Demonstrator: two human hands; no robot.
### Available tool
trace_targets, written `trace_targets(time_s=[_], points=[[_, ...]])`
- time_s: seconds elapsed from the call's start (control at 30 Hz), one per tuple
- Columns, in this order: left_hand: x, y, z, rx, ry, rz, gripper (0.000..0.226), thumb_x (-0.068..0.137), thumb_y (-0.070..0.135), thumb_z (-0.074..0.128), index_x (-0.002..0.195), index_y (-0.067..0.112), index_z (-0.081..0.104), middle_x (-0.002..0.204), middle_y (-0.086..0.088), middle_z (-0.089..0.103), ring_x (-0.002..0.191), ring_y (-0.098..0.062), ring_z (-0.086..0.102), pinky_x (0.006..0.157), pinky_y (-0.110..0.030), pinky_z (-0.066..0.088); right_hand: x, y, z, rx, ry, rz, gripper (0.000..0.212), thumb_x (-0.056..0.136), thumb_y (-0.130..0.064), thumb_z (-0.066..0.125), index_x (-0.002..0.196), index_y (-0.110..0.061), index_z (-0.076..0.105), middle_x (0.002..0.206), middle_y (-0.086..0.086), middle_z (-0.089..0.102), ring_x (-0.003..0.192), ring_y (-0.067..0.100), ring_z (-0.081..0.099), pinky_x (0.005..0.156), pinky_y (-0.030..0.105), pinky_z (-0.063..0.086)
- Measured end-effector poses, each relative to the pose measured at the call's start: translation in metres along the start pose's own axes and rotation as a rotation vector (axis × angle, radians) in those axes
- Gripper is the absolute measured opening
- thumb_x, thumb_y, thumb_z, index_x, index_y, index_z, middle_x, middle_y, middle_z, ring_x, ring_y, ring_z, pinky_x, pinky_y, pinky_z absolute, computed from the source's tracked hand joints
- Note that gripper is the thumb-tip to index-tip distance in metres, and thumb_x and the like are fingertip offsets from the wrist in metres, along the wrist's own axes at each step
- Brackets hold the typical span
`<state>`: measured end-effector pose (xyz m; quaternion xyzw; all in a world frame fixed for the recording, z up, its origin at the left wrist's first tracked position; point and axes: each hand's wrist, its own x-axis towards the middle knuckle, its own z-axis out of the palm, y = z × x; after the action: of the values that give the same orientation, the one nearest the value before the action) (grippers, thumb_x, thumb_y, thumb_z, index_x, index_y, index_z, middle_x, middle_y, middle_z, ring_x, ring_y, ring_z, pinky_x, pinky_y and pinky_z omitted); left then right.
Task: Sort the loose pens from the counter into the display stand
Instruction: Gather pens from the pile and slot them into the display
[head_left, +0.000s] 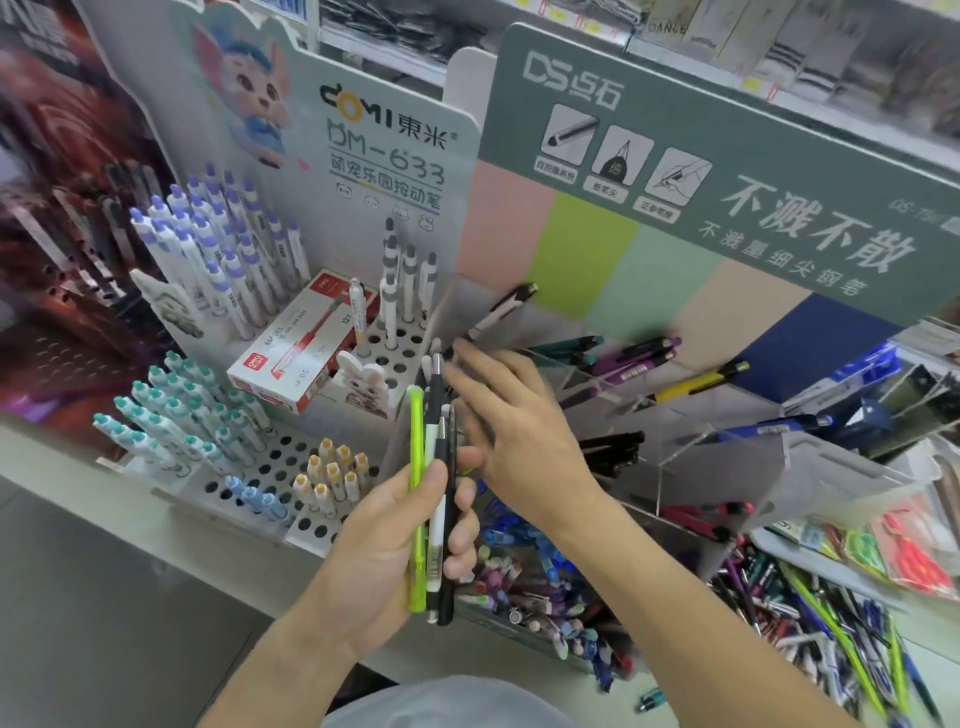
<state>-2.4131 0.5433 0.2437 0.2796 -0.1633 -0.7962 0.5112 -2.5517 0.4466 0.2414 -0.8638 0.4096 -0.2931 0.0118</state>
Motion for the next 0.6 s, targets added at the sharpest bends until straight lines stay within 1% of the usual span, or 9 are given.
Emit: trace_targets(time_s=[0.07, 0.13, 0.2, 0.23, 0.33, 0.4, 0.5, 0.57, 0.6], points=[[-0.002, 0.001, -0.005, -0.015, -0.04, -0.015, 0.043, 0.093, 0.025, 0.06, 0.125, -0.003, 0.062, 0.085, -0.01, 0.052, 0.059, -0.017, 0.045, 0.047, -0.026, 0.04, -0.001, -0.001, -0.004, 0.042, -0.023, -0.009, 0.036, 0.103, -0.018, 0.051, 0.134, -0.004, 0.063, 0.141, 0.009, 0.06, 0.125, 0.029, 0.053, 0.103, 0.045, 0.048], [-0.004, 0.002, -0.01, -0.034, -0.108, -0.036, 0.045, 0.094, 0.024, 0.064, 0.13, -0.003, 0.059, 0.087, -0.01, 0.053, 0.06, -0.016, 0.046, 0.048, -0.026, 0.04, -0.004, -0.006, -0.016, 0.202, 0.03, 0.057, 0.033, 0.101, -0.01, 0.055, 0.132, -0.002, 0.063, 0.135, 0.01, 0.062, 0.124, 0.025, 0.056, 0.105, 0.037, 0.047], [-0.007, 0.003, -0.013, -0.029, -0.168, -0.066, 0.051, 0.094, 0.023, 0.065, 0.136, -0.003, 0.054, 0.09, -0.01, 0.054, 0.062, -0.016, 0.047, 0.05, -0.025, 0.038, -0.01, -0.013, -0.033, 0.369, 0.118, 0.186, 0.025, 0.101, -0.008, 0.057, 0.124, -0.004, 0.066, 0.118, 0.005, 0.064, 0.109, 0.016, 0.061, 0.094, 0.029, 0.051], [-0.007, 0.002, -0.014, -0.009, -0.181, -0.085, 0.051, 0.094, 0.023, 0.064, 0.137, -0.003, 0.052, 0.09, -0.01, 0.054, 0.062, -0.016, 0.047, 0.051, -0.025, 0.037, -0.014, -0.015, -0.041, 0.441, 0.115, 0.261, 0.024, 0.102, -0.014, 0.058, 0.123, -0.008, 0.066, 0.109, 0.001, 0.065, 0.1, 0.014, 0.062, 0.086, 0.027, 0.052], [-0.007, -0.002, -0.014, 0.057, -0.216, -0.141, 0.048, 0.096, 0.021, 0.059, 0.137, -0.003, 0.052, 0.092, -0.01, 0.054, 0.063, -0.016, 0.047, 0.052, -0.025, 0.037, -0.021, -0.019, -0.057, 0.7, -0.153, 0.535, 0.032, 0.097, -0.036, 0.065, 0.126, -0.023, 0.064, 0.099, -0.001, 0.067, 0.089, 0.019, 0.066, 0.073, 0.031, 0.058], [-0.007, -0.006, -0.008, 0.101, -0.245, -0.171, 0.042, 0.096, 0.021, 0.06, 0.131, -0.001, 0.058, 0.093, -0.011, 0.055, 0.065, -0.016, 0.047, 0.052, -0.025, 0.038, -0.025, -0.017, -0.063, 0.878, -0.242, 0.651, 0.023, 0.096, -0.031, 0.068, 0.117, -0.022, 0.069, 0.097, 0.009, 0.07, 0.091, 0.028, 0.069, 0.067, 0.033, 0.062], [-0.007, -0.011, 0.001, 0.162, -0.224, -0.21, 0.032, 0.094, 0.024, 0.061, 0.118, 0.003, 0.068, 0.092, -0.011, 0.054, 0.064, -0.016, 0.046, 0.051, -0.024, 0.037, -0.027, -0.016, -0.075, 0.917, -0.157, 0.645, 0.009, 0.096, -0.022, 0.067, 0.103, -0.017, 0.07, 0.091, 0.01, 0.072, 0.082, 0.027, 0.067, 0.068, 0.025, 0.057], [-0.007, -0.013, 0.004, 0.173, -0.18, -0.221, 0.038, 0.095, 0.024, 0.056, 0.125, 0.002, 0.065, 0.089, -0.009, 0.053, 0.062, -0.016, 0.045, 0.05, -0.024, 0.036, -0.029, -0.014, -0.086, 0.968, -0.012, 0.646, 0.009, 0.098, -0.017, 0.064, 0.1, -0.01, 0.068, 0.085, 0.001, 0.071, 0.072, 0.012, 0.063, 0.066, 0.021, 0.05], [-0.007, -0.015, 0.007, 0.177, -0.145, -0.211, 0.039, 0.095, 0.022, 0.055, 0.127, 0.001, 0.064, 0.087, -0.009, 0.052, 0.061, -0.016, 0.044, 0.049, -0.024, 0.036, -0.031, -0.011, -0.093, 0.999, 0.089, 0.66, 0.012, 0.097, -0.018, 0.062, 0.1, -0.006, 0.066, 0.085, 0.001, 0.072, 0.069, 0.01, 0.061, 0.063, 0.022, 0.049]])
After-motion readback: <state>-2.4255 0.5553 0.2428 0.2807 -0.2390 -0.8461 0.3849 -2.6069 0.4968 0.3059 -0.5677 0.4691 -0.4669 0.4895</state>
